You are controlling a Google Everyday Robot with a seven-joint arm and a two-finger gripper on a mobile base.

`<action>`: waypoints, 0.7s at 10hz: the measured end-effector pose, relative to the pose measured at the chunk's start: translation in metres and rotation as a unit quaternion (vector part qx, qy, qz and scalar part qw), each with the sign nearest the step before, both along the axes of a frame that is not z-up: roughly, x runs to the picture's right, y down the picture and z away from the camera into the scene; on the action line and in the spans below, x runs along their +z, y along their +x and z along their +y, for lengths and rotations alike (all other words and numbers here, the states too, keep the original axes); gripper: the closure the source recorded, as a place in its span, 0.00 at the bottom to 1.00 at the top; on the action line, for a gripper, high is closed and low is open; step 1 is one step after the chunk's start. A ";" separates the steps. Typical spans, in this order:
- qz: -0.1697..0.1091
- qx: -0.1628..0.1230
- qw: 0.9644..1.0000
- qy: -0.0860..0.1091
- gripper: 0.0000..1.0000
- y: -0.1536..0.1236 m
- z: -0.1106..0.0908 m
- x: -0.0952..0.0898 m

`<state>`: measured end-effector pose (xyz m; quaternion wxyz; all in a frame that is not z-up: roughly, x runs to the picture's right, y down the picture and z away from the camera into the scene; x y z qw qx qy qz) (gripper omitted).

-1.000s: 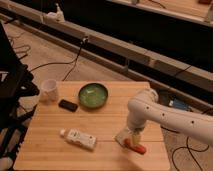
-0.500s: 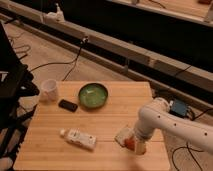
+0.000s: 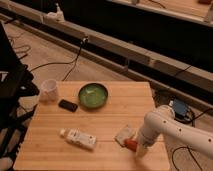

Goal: Place the pepper in the ceramic cup

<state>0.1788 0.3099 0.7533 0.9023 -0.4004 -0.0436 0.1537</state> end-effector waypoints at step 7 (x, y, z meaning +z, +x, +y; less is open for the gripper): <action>-0.069 0.056 0.995 0.035 0.99 -0.031 -0.039 -0.002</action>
